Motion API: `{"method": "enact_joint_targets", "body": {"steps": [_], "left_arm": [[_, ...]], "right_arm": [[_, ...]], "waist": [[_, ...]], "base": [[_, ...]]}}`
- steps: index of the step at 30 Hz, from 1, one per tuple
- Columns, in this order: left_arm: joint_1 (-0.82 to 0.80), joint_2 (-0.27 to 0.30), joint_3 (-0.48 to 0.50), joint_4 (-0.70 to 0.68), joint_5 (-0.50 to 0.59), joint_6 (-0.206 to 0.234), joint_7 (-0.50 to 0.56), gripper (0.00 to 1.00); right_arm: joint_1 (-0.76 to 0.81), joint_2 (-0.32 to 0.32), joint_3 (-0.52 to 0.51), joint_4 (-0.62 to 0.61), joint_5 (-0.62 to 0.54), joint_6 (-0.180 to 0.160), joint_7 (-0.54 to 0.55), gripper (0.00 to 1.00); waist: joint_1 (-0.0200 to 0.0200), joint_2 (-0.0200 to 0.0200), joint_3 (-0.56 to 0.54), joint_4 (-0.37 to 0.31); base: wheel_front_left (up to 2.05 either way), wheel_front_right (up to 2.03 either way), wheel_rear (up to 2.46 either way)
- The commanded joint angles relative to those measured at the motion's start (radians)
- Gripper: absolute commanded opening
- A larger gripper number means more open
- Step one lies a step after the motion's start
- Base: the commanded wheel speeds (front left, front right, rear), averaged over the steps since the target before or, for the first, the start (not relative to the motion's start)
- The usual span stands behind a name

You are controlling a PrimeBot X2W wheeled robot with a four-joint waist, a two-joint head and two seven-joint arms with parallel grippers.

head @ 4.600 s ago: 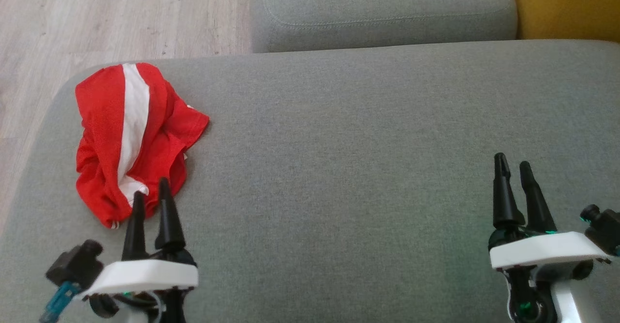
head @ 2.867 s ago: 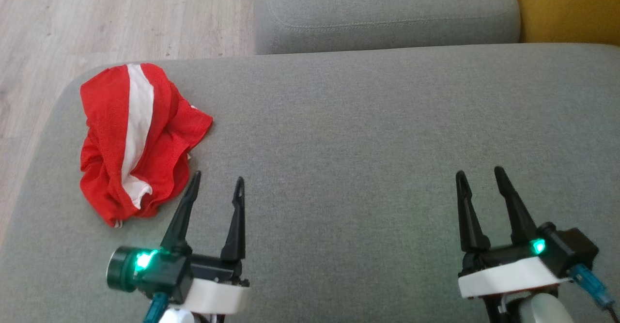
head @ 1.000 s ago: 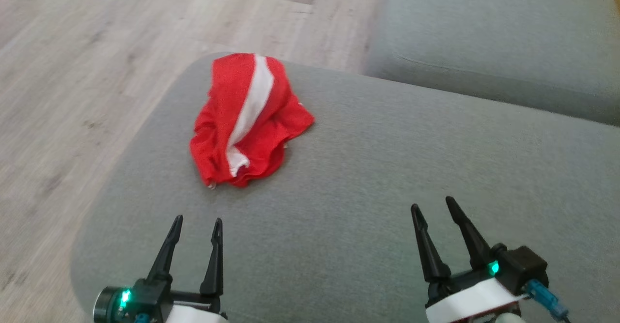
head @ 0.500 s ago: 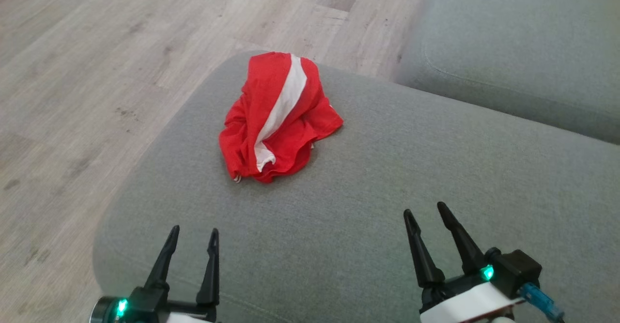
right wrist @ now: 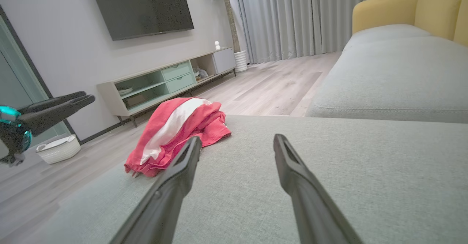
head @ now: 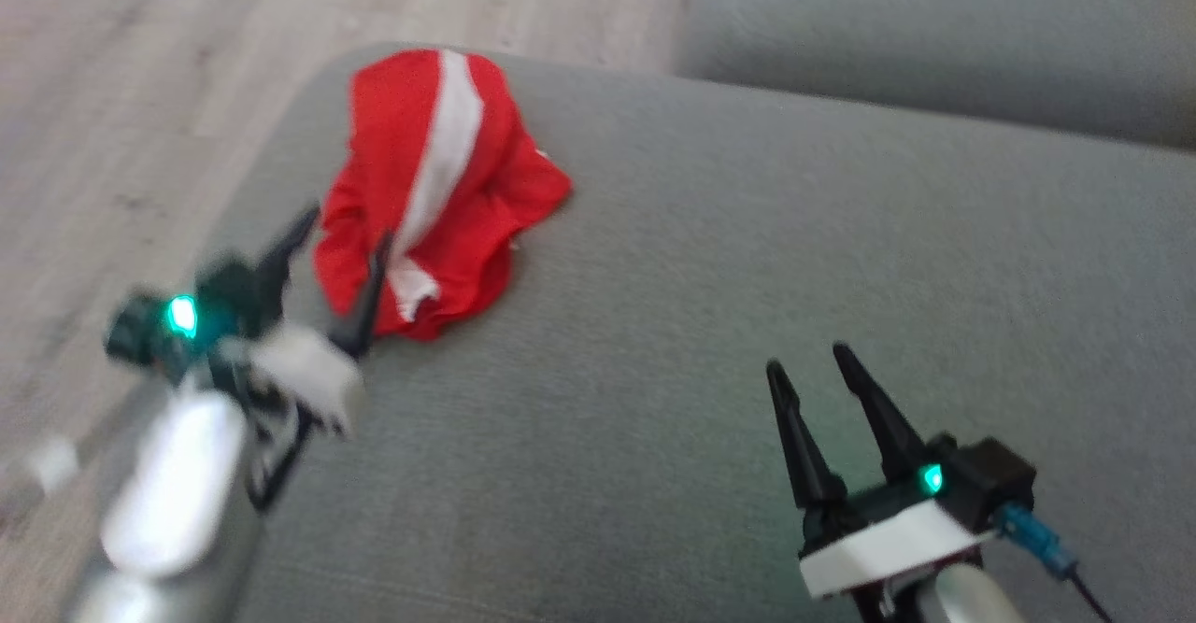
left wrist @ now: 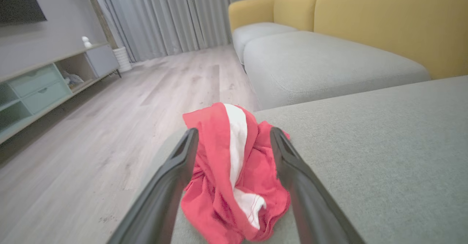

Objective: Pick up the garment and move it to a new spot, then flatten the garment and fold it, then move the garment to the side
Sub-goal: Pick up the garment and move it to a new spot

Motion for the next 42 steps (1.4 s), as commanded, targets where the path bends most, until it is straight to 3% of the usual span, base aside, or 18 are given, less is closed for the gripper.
{"method": "enact_joint_targets", "body": {"steps": [1,6,12,18,24,25,26,27,33,42], "left_arm": [[-0.075,0.045,0.014,-0.022,-0.034,0.002,0.024,1.0],[-0.324,0.235,-0.161,0.035,-0.231,0.001,0.199,1.0],[-0.467,0.357,-0.279,0.122,-0.351,0.001,0.269,1.0],[-0.543,0.393,-0.35,0.226,-0.445,0.001,0.268,1.0],[-0.566,0.38,-0.405,0.335,-0.525,0.001,0.262,1.0],[-0.566,0.379,-0.416,0.343,-0.535,0.001,0.261,0.76],[-0.568,0.38,-0.426,0.348,-0.545,0.001,0.257,0.28],[-0.571,0.381,-0.434,0.352,-0.555,0.001,0.249,0.0],[-0.595,0.389,-0.47,0.332,-0.609,0.001,0.151,0.0],[-0.658,0.354,-0.431,0.257,-0.692,0.001,-0.13,0.0]], "right_arm": [[-0.056,-0.006,0.026,-0.032,-0.01,-0.001,-0.011,1.0],[-0.117,-0.006,0.019,-0.049,-0.015,-0.001,-0.011,1.0],[-0.156,-0.006,0.026,-0.066,0.008,-0.001,-0.011,1.0],[-0.174,-0.006,0.031,-0.067,0.006,-0.001,-0.011,1.0],[-0.175,-0.006,0.031,-0.072,0.006,-0.001,-0.011,1.0],[-0.175,-0.006,0.031,-0.073,0.006,-0.001,-0.011,1.0],[-0.175,-0.006,0.03,-0.073,0.006,-0.001,-0.011,1.0],[-0.175,-0.006,0.028,-0.073,0.006,-0.001,-0.011,1.0],[-0.174,-0.006,0.022,-0.07,0.006,-0.001,-0.011,1.0],[-0.148,-0.006,0.022,-0.048,0.03,-0.001,-0.011,1.0]], "waist": [[-0.0003,0.0,0.059,-0.06],[-0.0003,0.0,0.169,-0.144],[-0.0003,0.0,0.258,-0.212],[-0.0003,0.0,0.291,-0.242],[-0.0003,0.0,0.301,-0.255],[-0.0003,0.0,0.302,-0.256],[-0.0003,0.0,0.302,-0.256],[-0.0003,0.0,0.302,-0.255],[-0.0003,0.0,0.29,-0.246],[-0.0003,0.0,0.178,-0.234]], "base": [[0.0,0.0,0.0],[0.0,0.0,0.0],[0.0,0.0,0.0],[0.0,0.0,0.0],[0.0,0.0,0.0],[0.0,0.0,0.0],[0.0,0.0,0.0],[0.0,0.0,0.0],[0.0,0.0,0.0],[0.0,0.0,0.0]]}}
